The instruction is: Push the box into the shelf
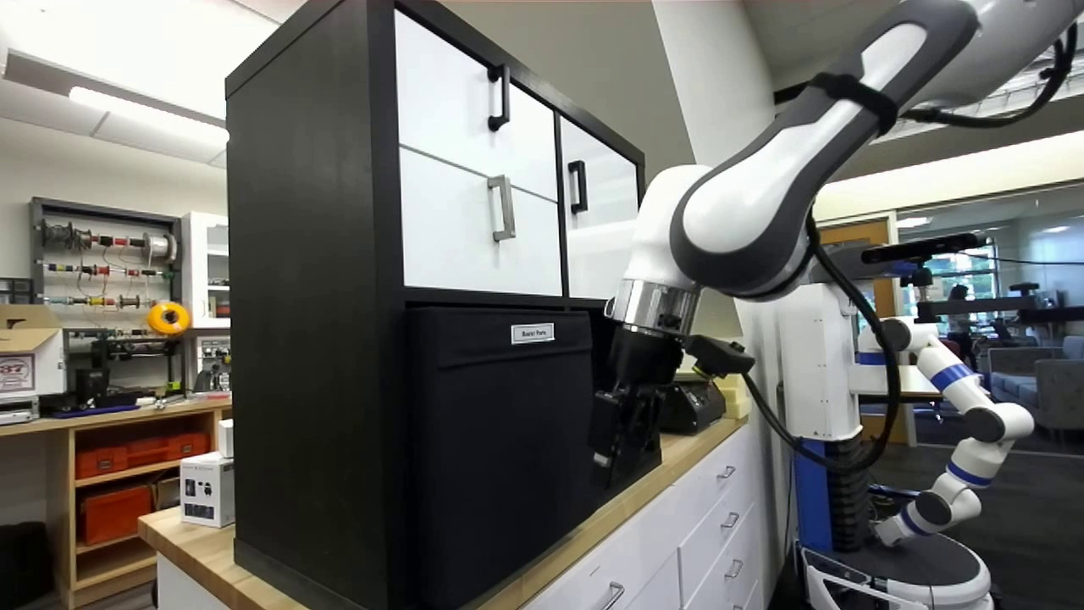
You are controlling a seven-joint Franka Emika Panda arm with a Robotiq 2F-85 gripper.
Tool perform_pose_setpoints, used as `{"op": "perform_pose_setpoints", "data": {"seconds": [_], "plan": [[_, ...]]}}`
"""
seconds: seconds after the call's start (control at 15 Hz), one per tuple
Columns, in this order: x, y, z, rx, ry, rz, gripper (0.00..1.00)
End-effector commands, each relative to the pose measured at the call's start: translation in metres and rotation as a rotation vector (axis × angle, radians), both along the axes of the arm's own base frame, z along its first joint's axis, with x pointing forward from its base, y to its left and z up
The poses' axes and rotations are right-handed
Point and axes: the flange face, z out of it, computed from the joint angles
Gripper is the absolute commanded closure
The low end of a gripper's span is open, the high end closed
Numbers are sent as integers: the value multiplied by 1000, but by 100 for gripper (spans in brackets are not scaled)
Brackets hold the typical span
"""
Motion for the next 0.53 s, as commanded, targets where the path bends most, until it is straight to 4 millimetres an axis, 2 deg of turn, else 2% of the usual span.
{"op": "perform_pose_setpoints", "data": {"seconds": [0.0, 0.27, 0.33, 0.47], "plan": [[-36, -7, 34, 1, 125, -8, 2], [-59, -14, 52, 5, 253, -5, 0], [-40, -9, 45, 5, 209, 15, 0], [-47, -11, 50, 7, 235, 14, 0]]}}
